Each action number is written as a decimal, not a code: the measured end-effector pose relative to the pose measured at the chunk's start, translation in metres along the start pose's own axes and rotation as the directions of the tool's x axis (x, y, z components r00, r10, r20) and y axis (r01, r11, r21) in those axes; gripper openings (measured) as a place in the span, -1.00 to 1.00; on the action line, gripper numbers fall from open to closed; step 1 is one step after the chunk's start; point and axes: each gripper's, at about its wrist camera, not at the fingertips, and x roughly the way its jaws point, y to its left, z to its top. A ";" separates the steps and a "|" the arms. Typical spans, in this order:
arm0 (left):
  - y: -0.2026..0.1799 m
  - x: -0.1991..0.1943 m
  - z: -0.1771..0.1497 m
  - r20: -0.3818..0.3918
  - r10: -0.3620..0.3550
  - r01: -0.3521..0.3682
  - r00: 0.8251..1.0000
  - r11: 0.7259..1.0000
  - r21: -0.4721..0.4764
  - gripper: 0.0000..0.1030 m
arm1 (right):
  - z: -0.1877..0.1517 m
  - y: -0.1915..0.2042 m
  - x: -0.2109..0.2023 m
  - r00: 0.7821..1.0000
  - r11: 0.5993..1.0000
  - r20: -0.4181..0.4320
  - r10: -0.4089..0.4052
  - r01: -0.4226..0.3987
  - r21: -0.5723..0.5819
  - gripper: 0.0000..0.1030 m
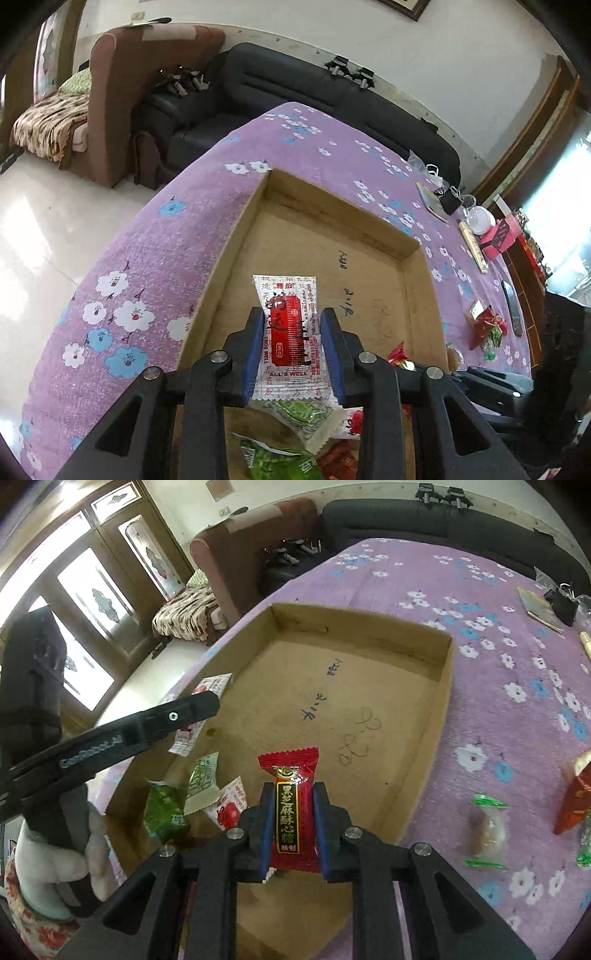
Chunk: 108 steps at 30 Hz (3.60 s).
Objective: Organize snacks
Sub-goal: 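Carry both packets over the cardboard tray and open both tools, then move both open tools back toward the remaining snacks, then grasp the clear zip bag with the left tool while the right grasps a green-capped bottle, then carry both items over the cardboard tray and open both tools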
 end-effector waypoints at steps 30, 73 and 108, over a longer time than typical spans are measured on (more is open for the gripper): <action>-0.189 -0.029 -0.082 -0.102 -0.327 0.341 0.939 0.921 0.186 0.51 | -0.129 -0.218 -0.173 0.948 0.906 0.223 -0.227 0.121 0.407 -0.23; -0.232 0.032 -0.150 -0.290 -0.285 0.360 0.913 0.898 0.251 0.79 | -0.096 -0.229 -0.109 0.949 0.916 0.105 -0.298 0.253 0.312 -0.65; -0.231 0.029 -0.104 -0.072 -0.113 0.132 0.991 0.915 0.382 -0.44 | -0.124 -0.226 -0.132 0.955 0.952 0.267 -0.134 0.048 0.304 -0.65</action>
